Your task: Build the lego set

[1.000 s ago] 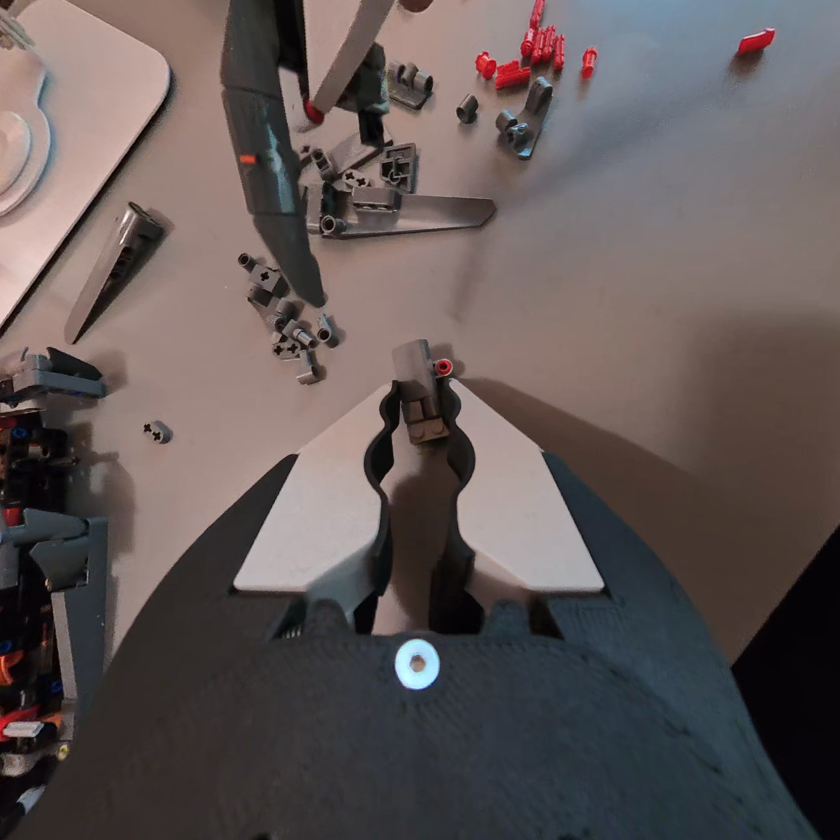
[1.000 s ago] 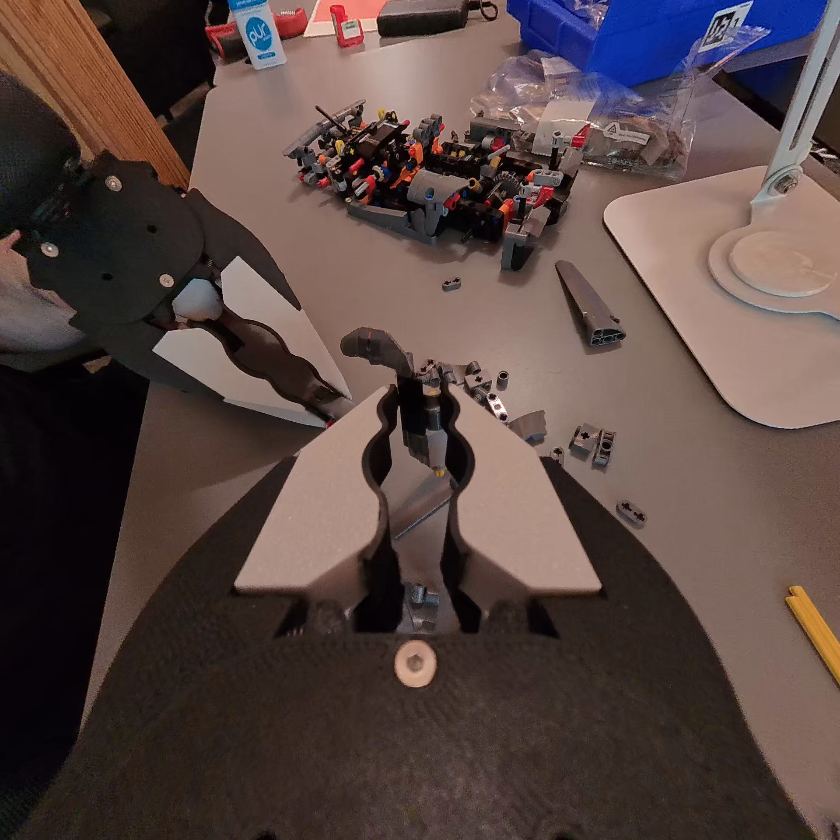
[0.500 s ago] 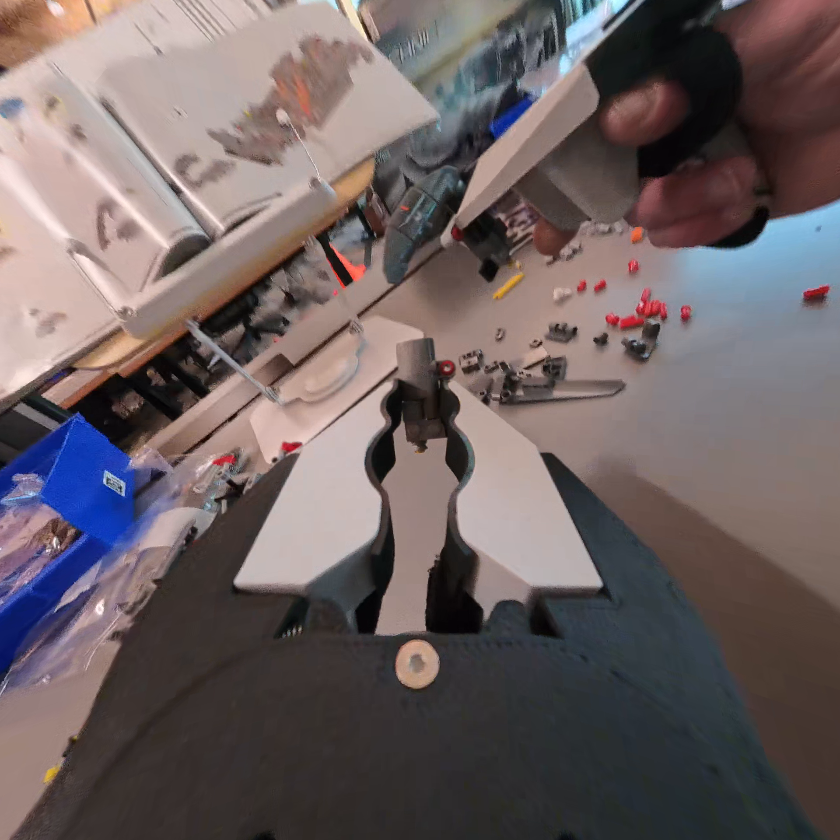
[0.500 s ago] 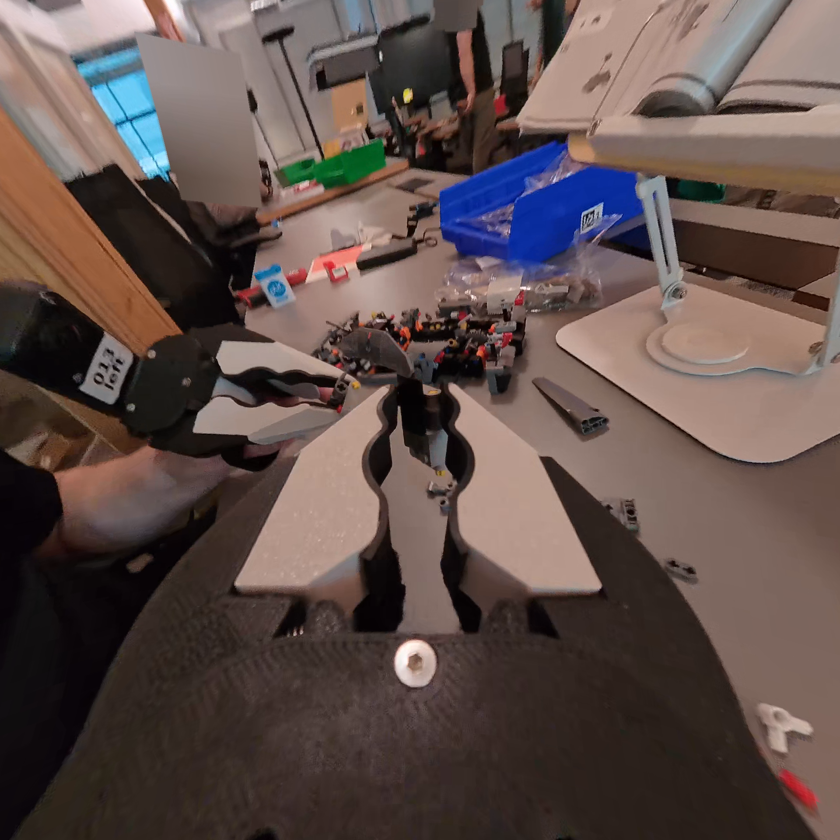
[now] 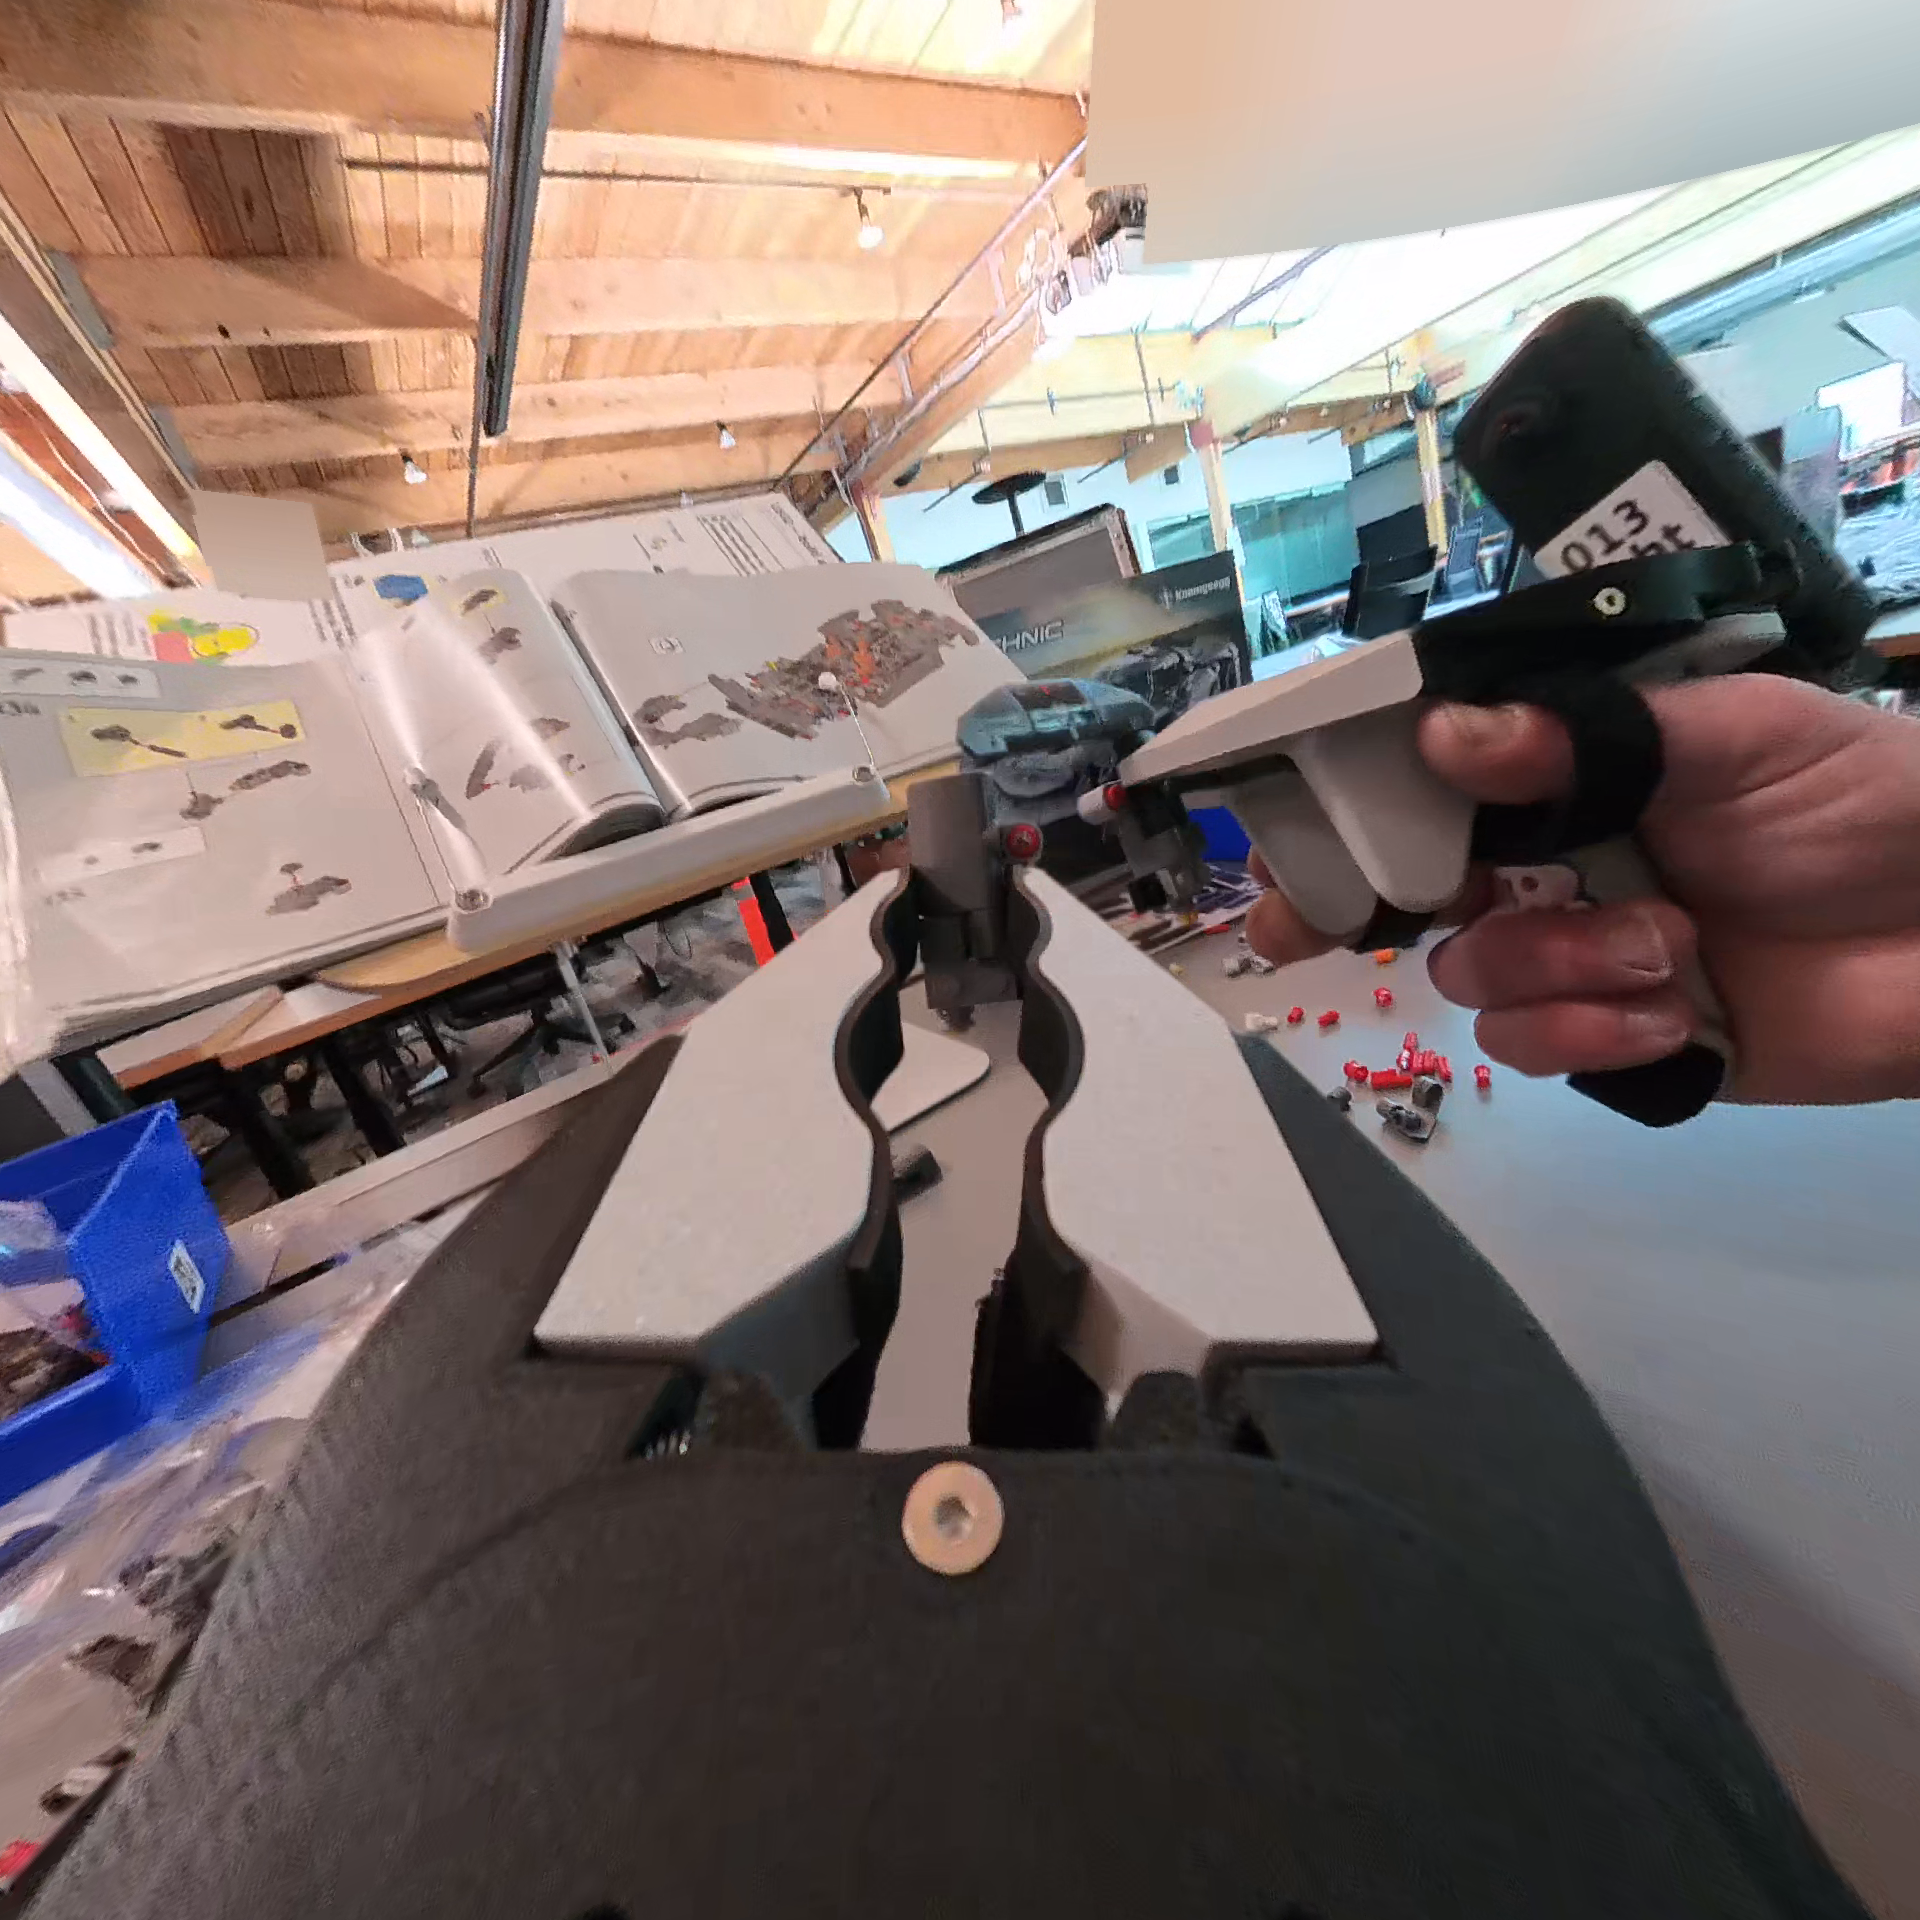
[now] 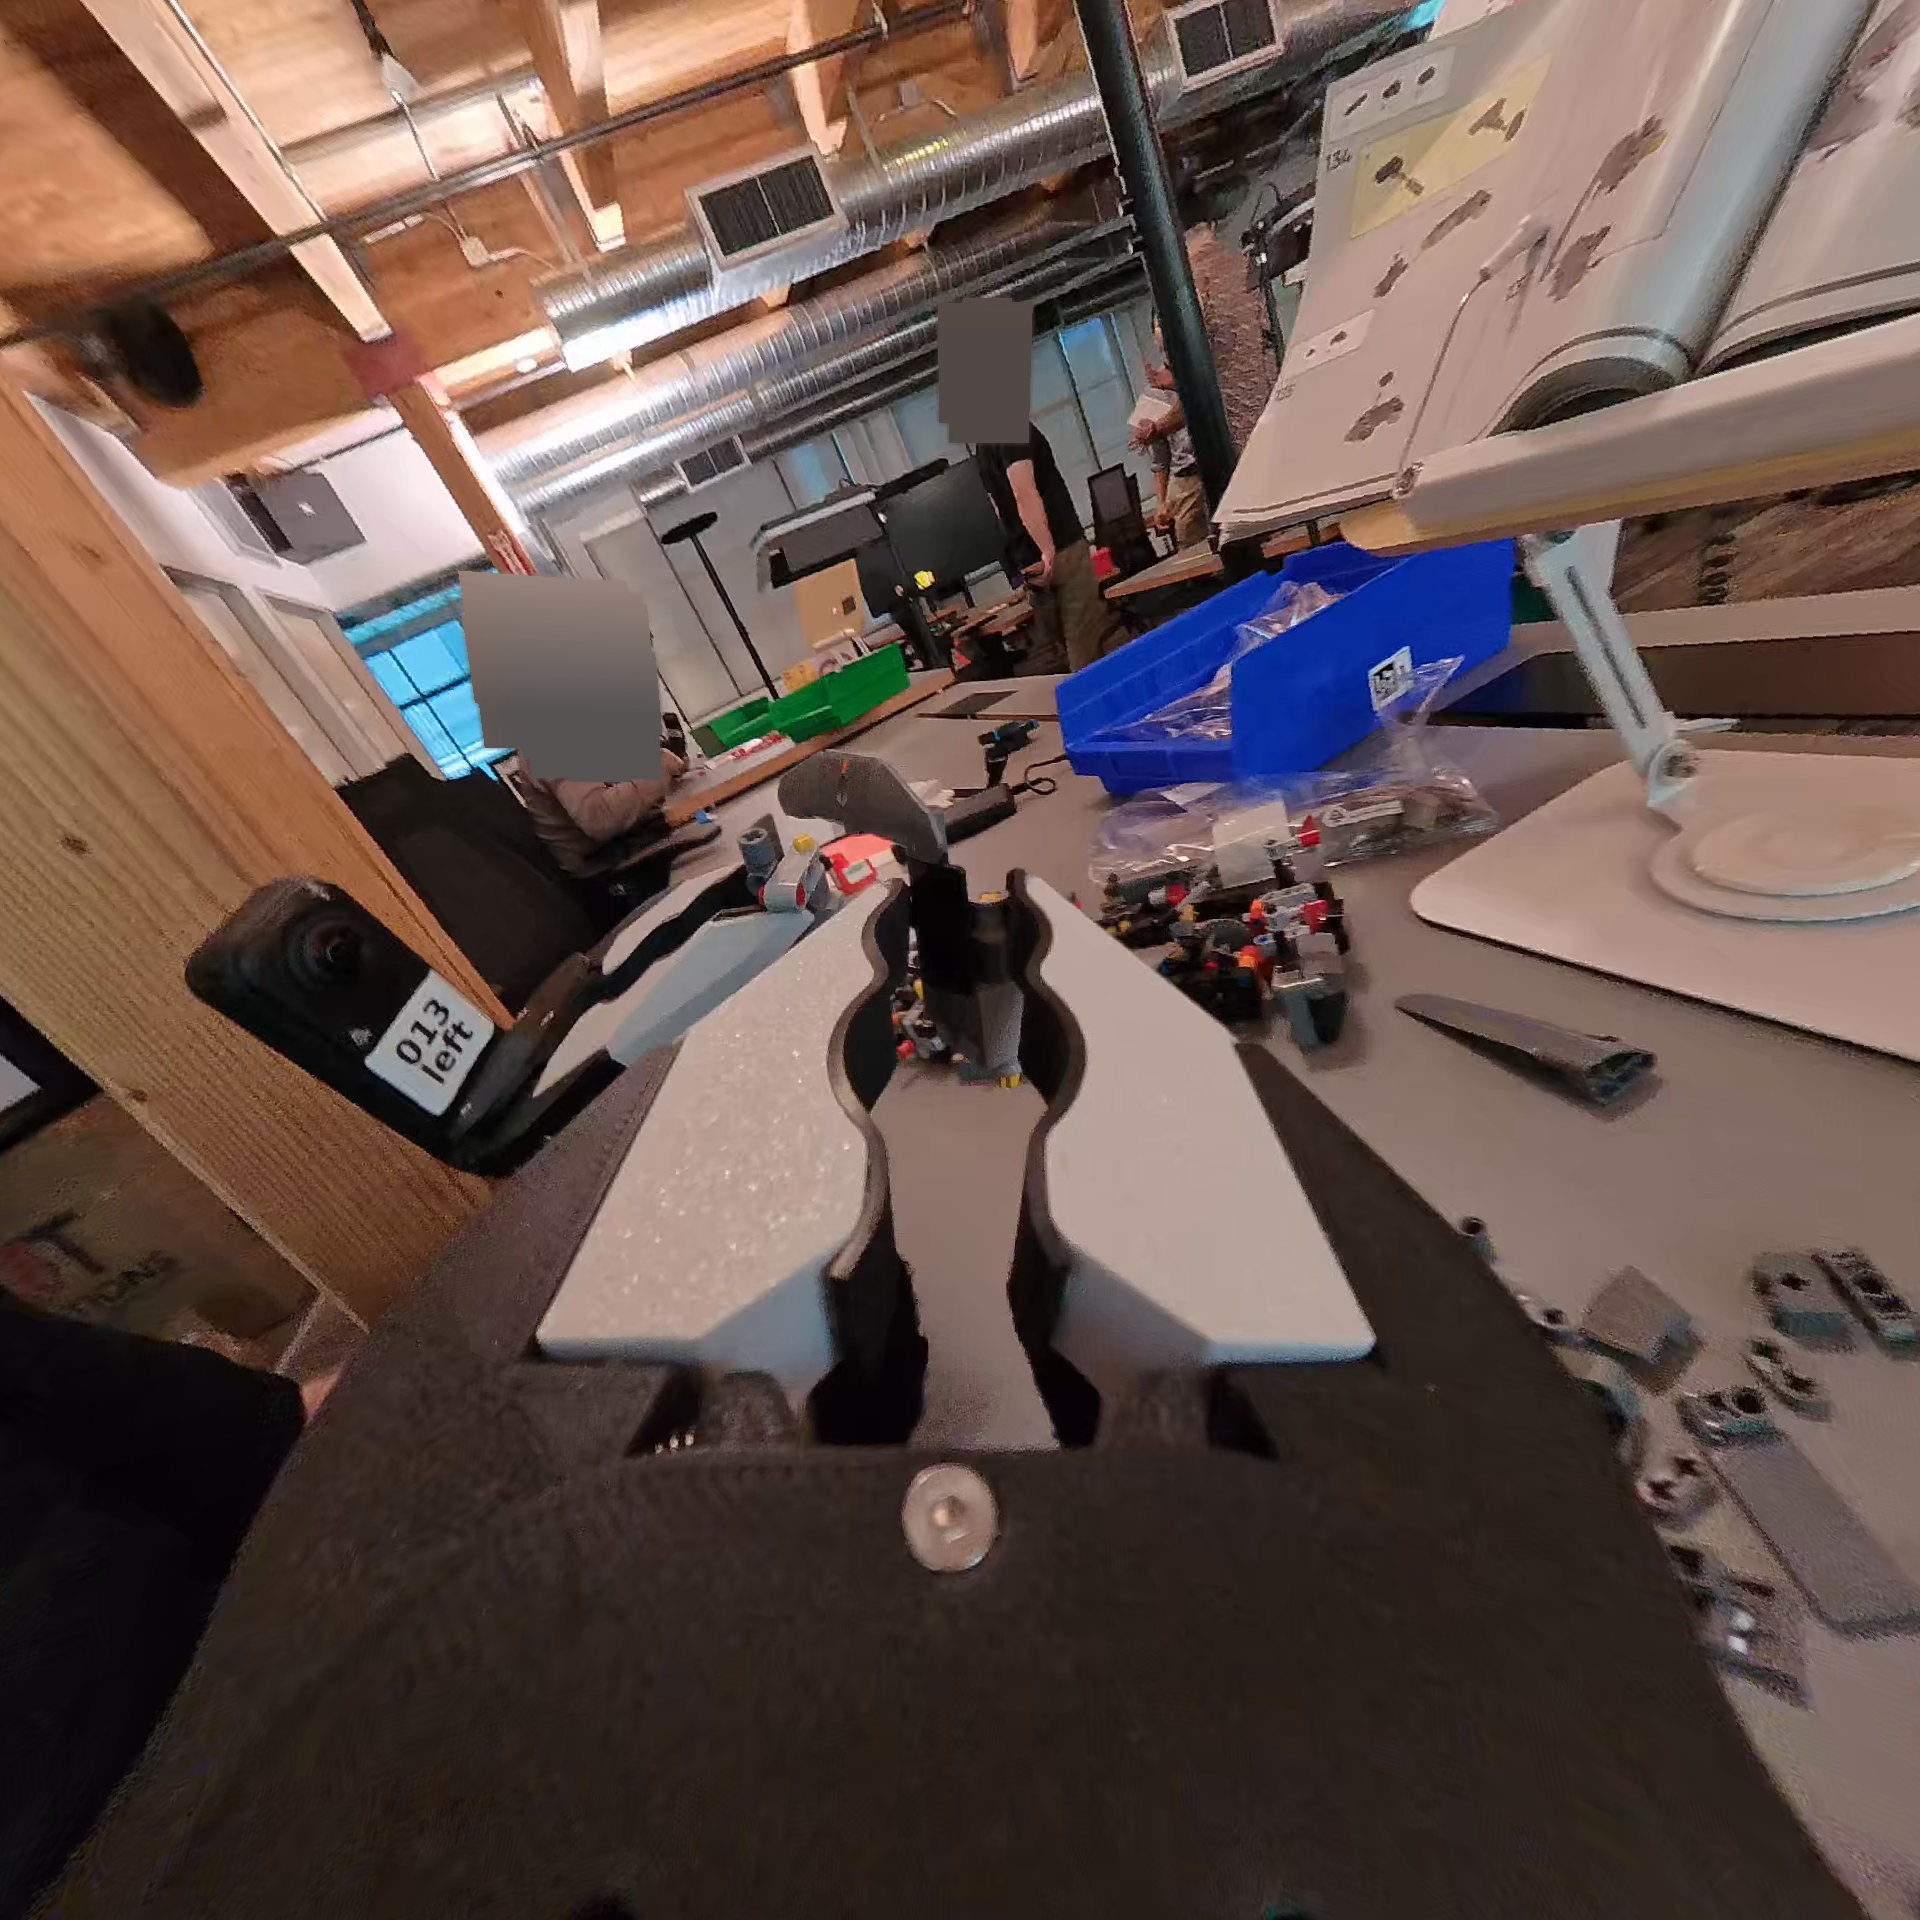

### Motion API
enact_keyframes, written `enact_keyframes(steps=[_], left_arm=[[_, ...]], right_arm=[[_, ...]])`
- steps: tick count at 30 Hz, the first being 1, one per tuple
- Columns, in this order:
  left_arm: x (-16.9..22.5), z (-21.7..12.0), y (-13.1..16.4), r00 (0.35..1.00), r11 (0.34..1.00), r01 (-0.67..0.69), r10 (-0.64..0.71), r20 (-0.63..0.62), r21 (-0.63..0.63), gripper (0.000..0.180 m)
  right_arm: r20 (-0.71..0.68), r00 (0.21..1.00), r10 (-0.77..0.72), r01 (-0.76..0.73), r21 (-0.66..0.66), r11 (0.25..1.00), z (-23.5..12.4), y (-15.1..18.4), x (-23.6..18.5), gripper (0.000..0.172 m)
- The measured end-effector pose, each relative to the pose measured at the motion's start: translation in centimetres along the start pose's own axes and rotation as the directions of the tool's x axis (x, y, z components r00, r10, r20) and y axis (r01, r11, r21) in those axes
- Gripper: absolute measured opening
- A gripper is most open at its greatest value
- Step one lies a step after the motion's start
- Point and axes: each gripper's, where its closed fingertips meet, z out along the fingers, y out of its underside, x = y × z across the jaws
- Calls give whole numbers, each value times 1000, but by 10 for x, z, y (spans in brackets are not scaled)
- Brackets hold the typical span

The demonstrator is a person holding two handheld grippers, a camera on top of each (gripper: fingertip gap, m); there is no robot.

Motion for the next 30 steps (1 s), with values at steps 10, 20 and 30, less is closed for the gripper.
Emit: enact_keyframes(steps=[10,20,30], left_arm=[[-3,-9,-16,959,964,-266,262,104,25,14],[-14,-15,-27,920,937,-347,334,207,30,14],[-21,-20,-30,912,939,-343,324,250,36,14]], right_arm=[[43,996,75,-77,56,995,13,1,-16,16],[45,998,53,-58,97,994,24,0,-36,15],[13,1000,24,-25,106,994,31,4,-42,16]])
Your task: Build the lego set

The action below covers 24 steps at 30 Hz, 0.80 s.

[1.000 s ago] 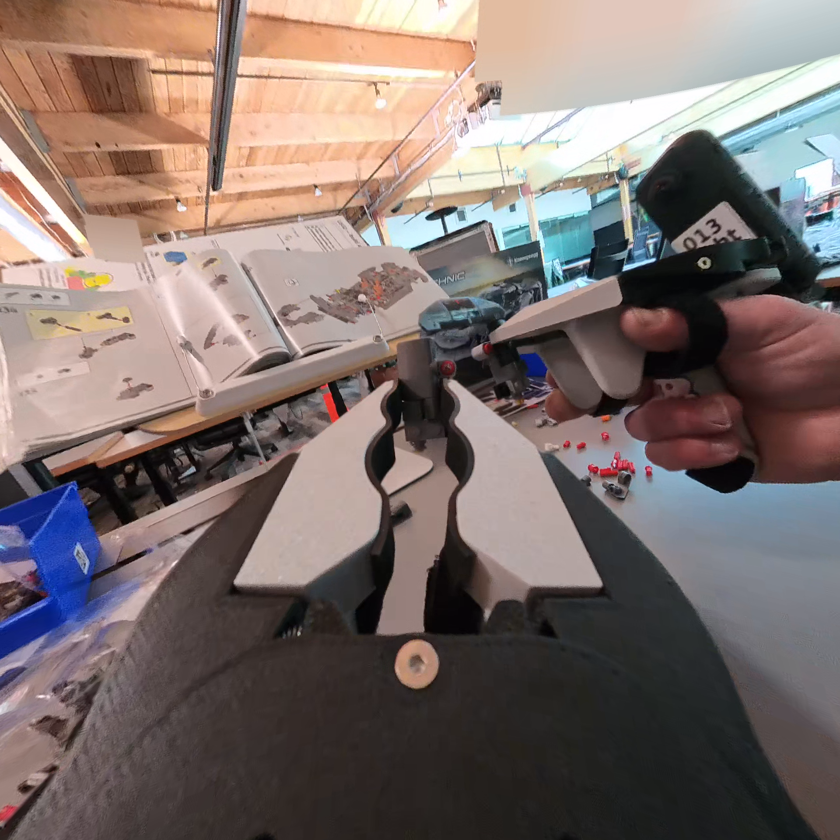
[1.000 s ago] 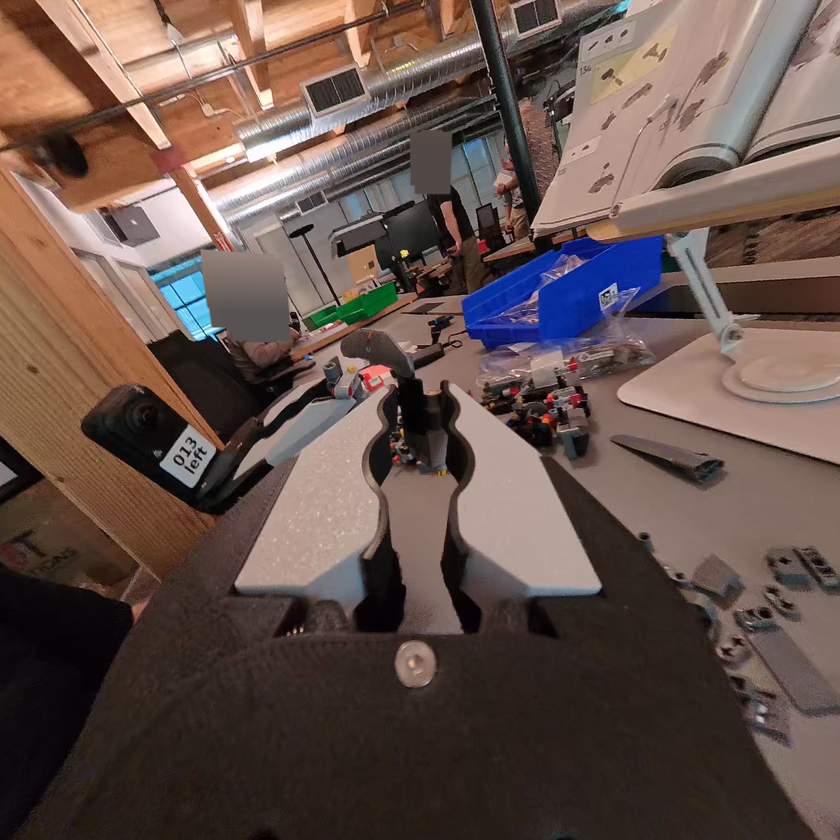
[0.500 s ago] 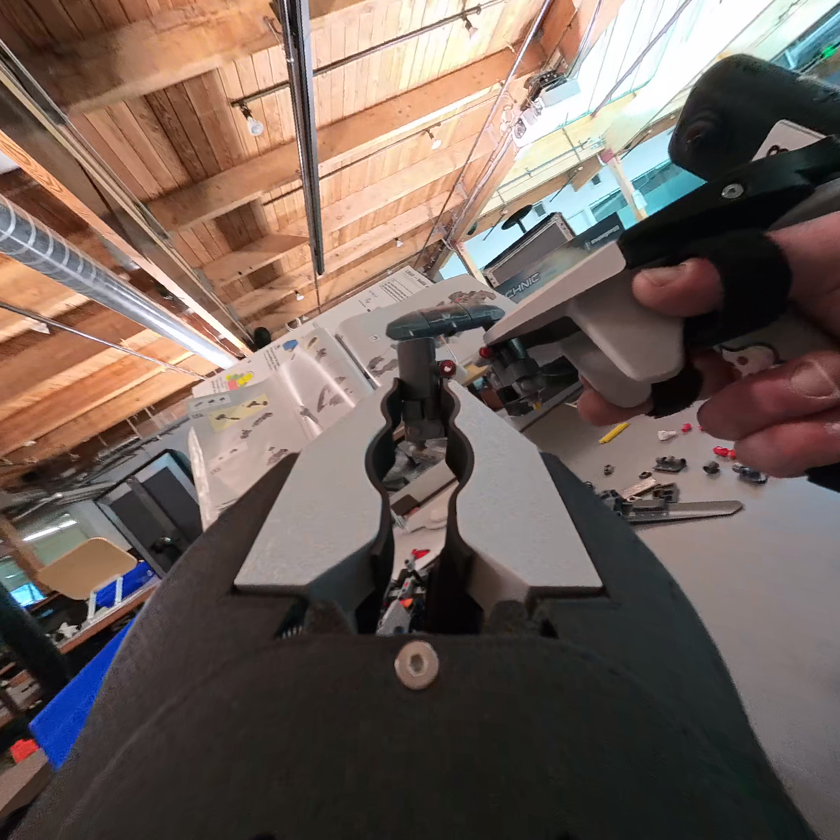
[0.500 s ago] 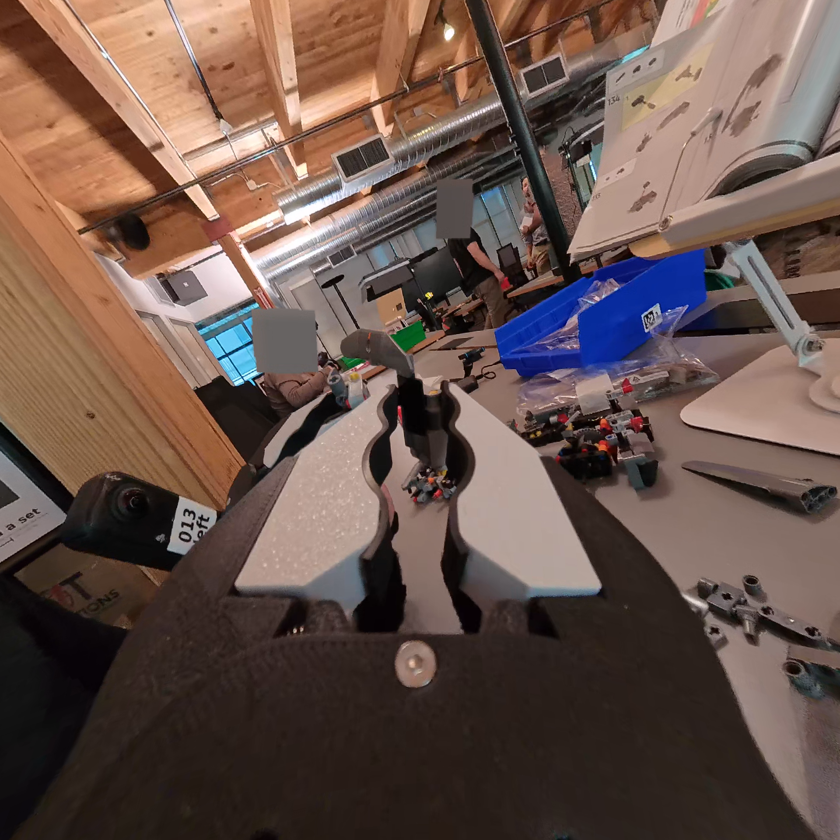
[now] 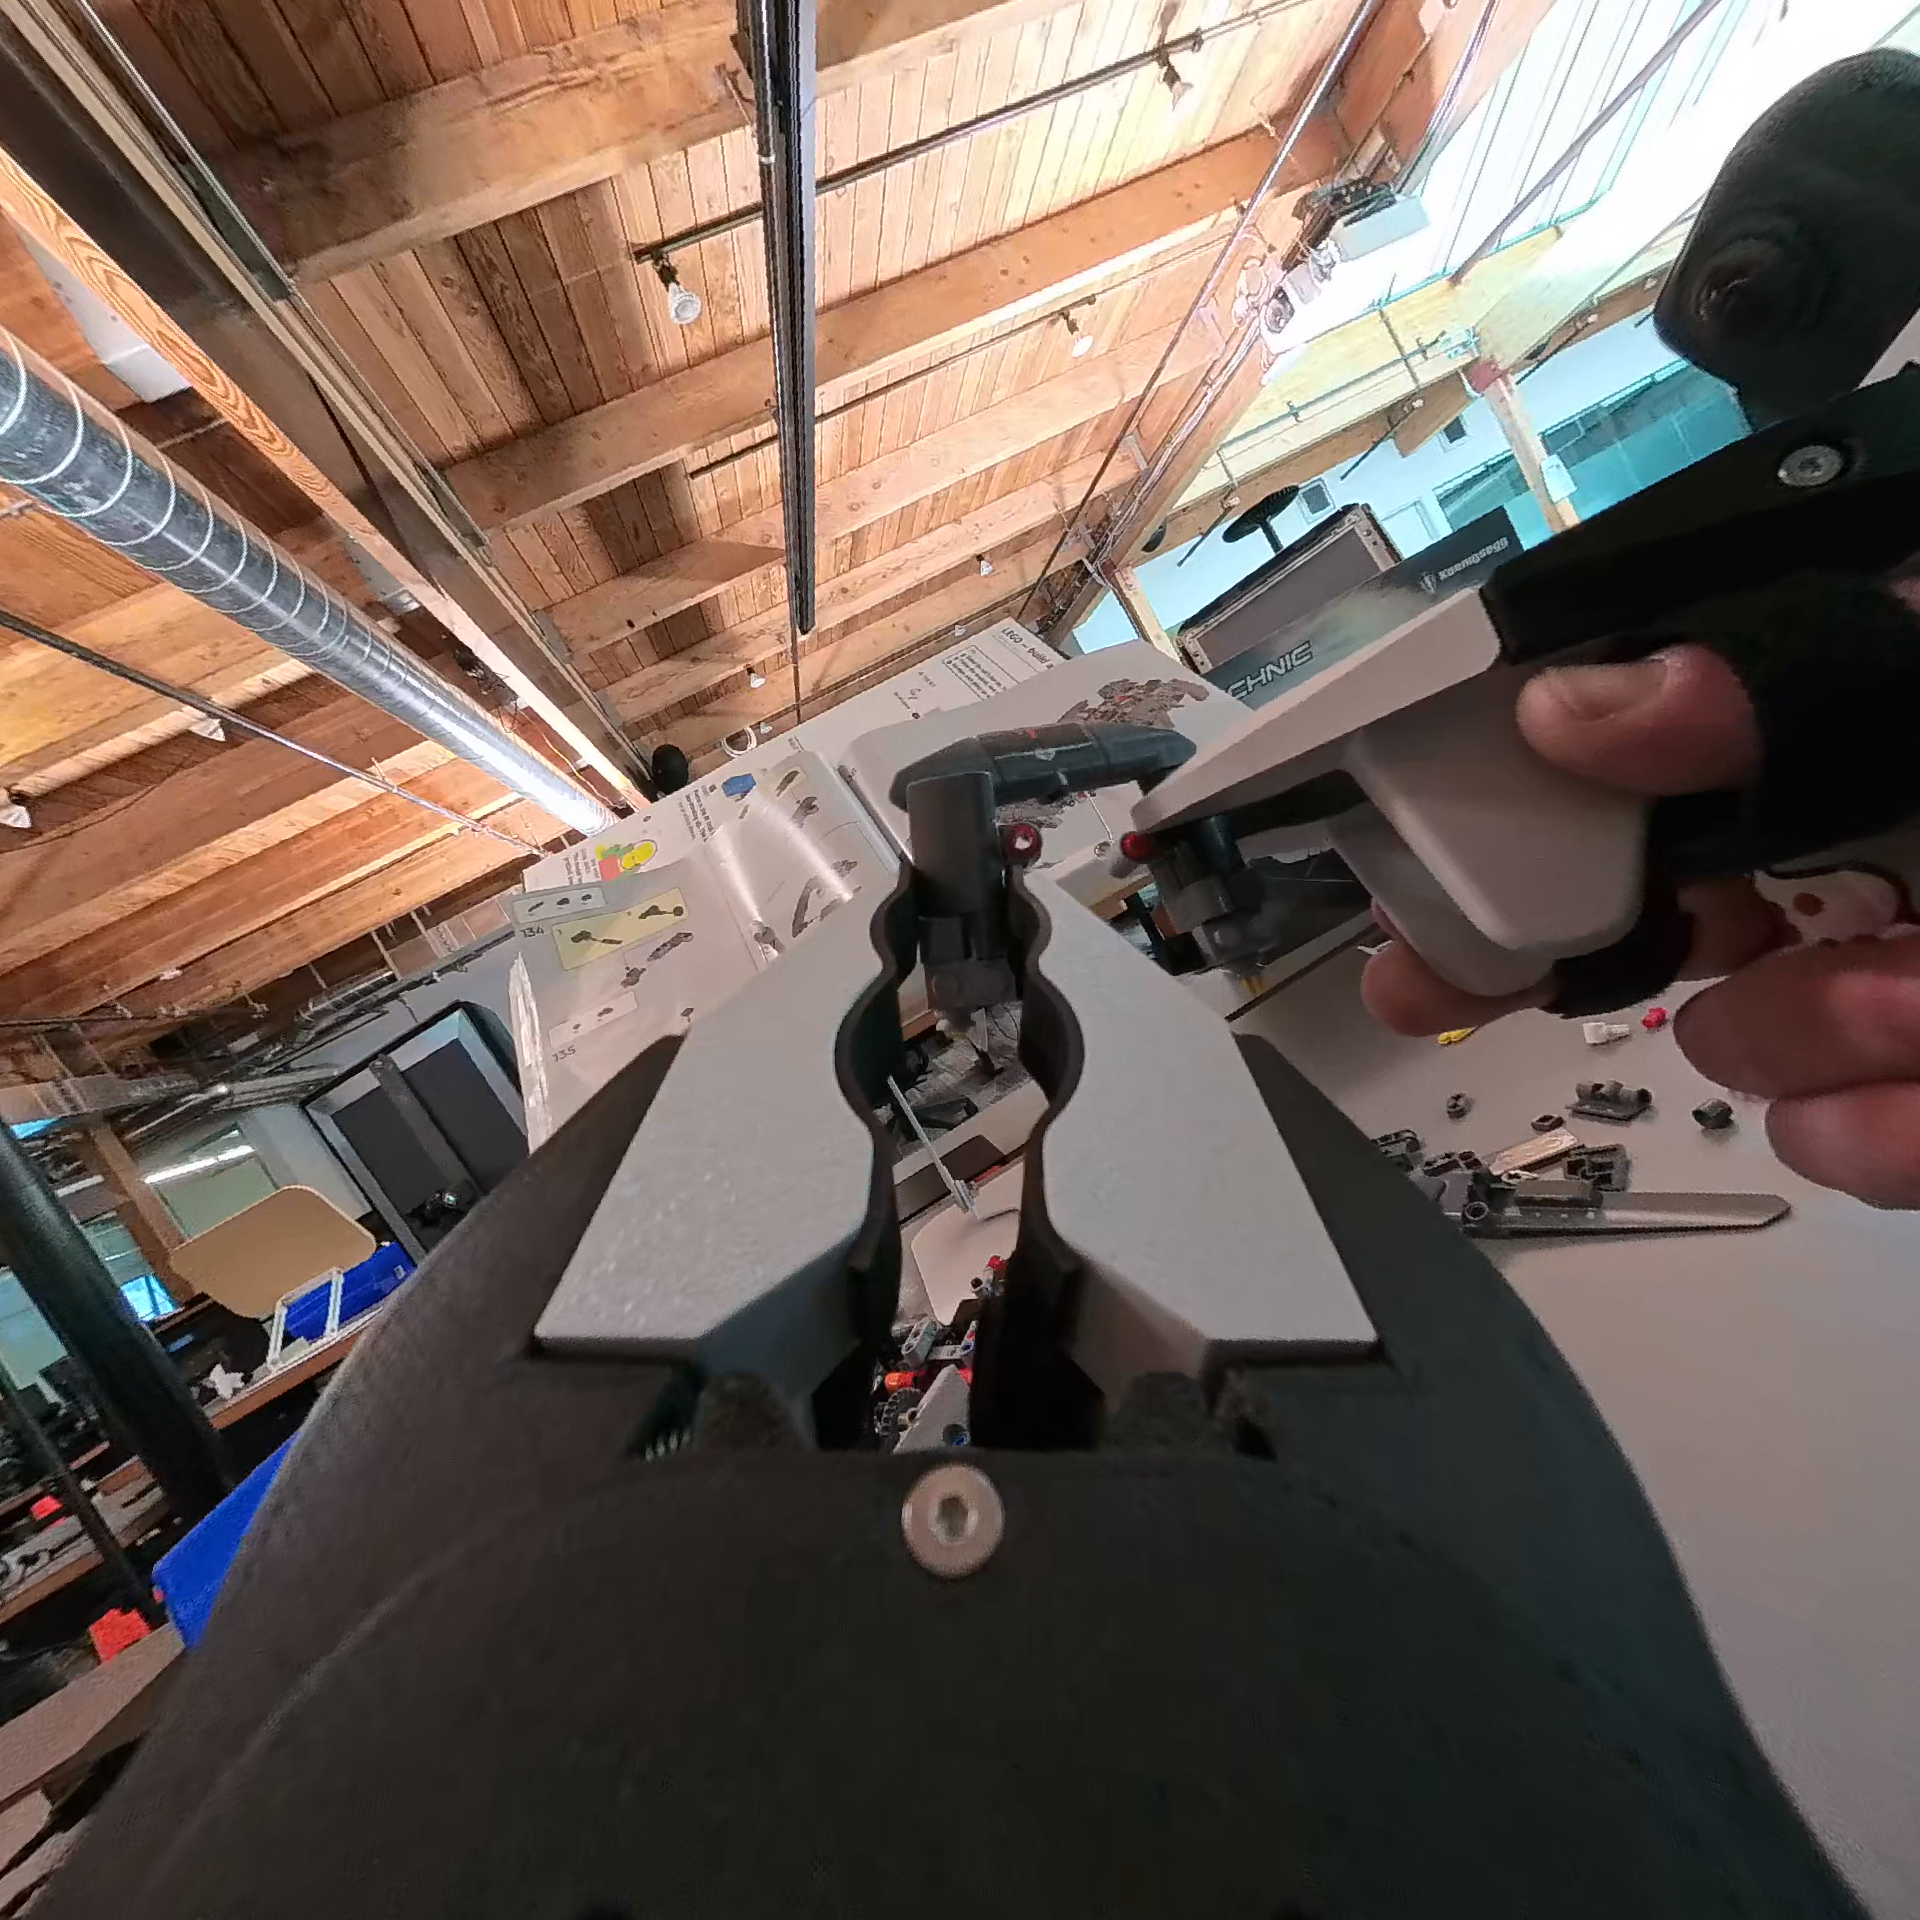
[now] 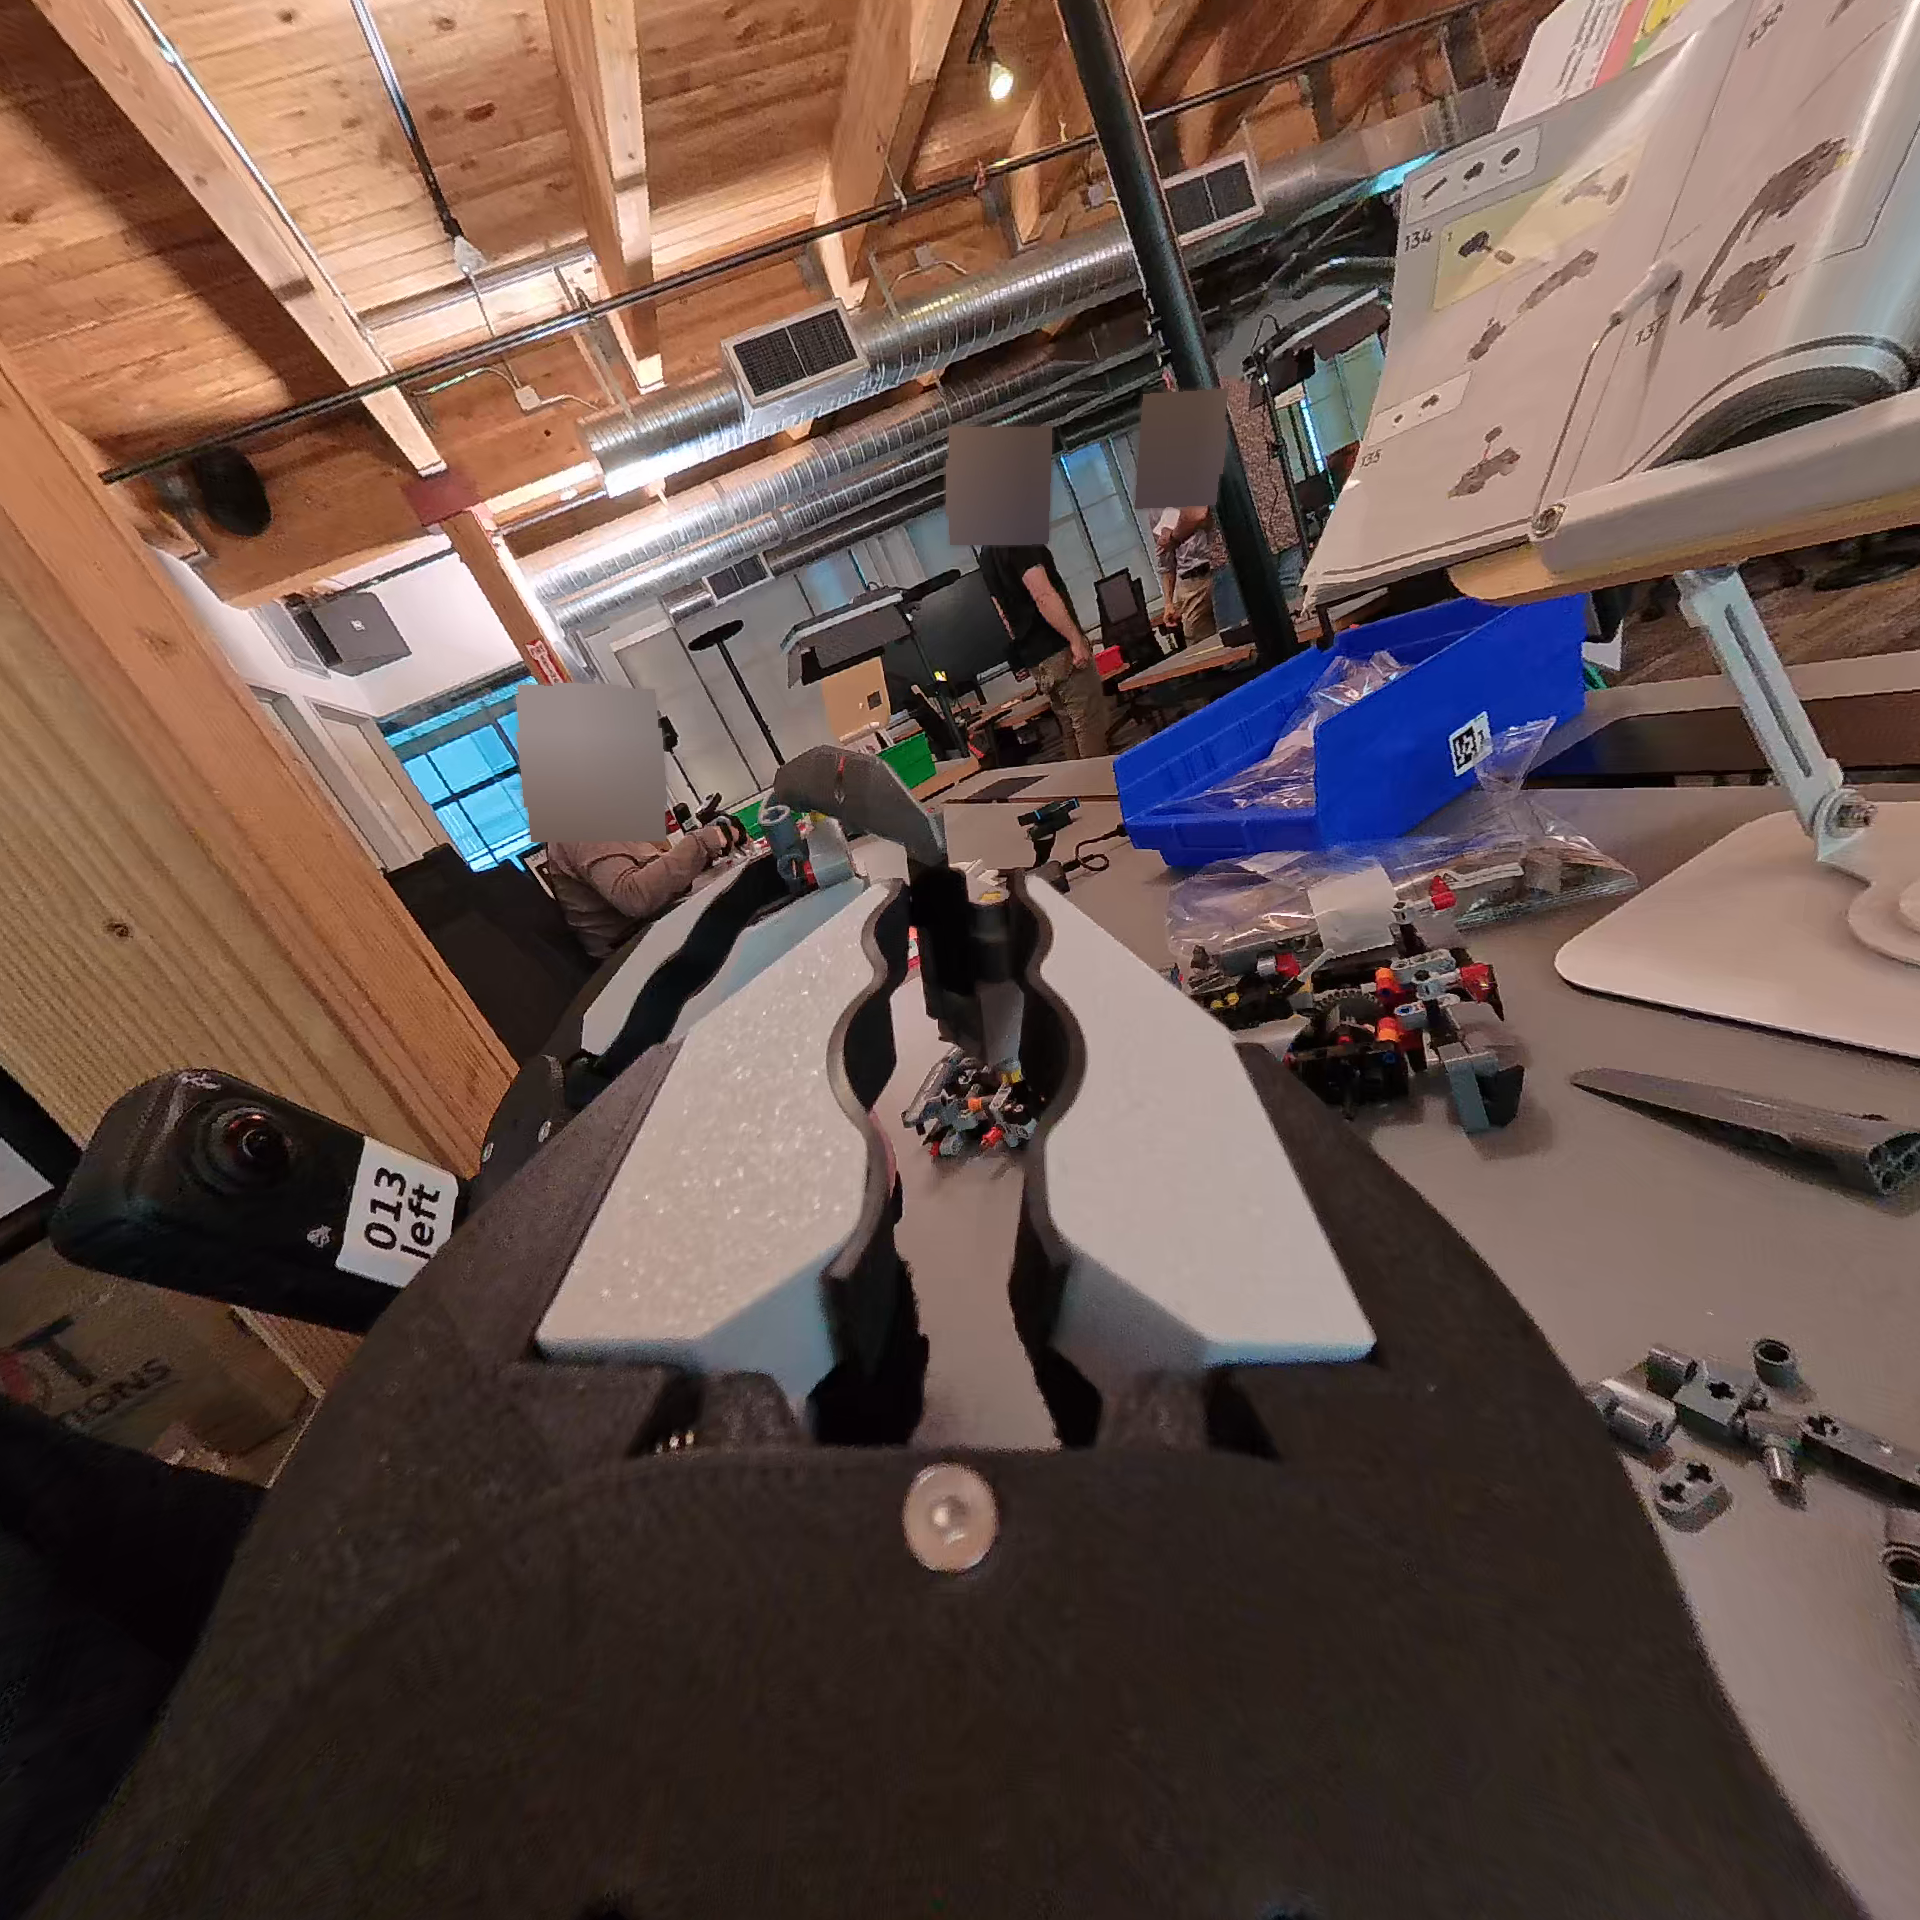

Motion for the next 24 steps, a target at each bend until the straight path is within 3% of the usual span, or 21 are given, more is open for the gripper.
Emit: enact_keyframes(steps=[7,12,14,18,20,24], left_arm=[[0,-1,1,1000,1000,-7,7,-4,-14,14],[-7,-7,19,999,996,15,-19,-37,-90,14],[-8,-12,29,998,991,33,-40,-53,-128,14],[2,-17,48,992,978,39,-63,-112,-204,14],[10,-18,55,986,971,23,-61,-155,-240,14],[21,-21,66,975,958,2,-66,-214,-287,14]], right_arm=[[-37,999,-21,22,11,1000,-3,-4,5,15],[-98,990,-101,78,-211,974,-23,22,29,16],[-119,981,-153,102,-354,930,-37,45,42,16],[-94,942,-321,193,-632,750,-64,89,61,15],[-90,923,-374,204,-710,674,-73,99,67,15],[-104,945,-310,118,-776,619,-82,115,70,15]])
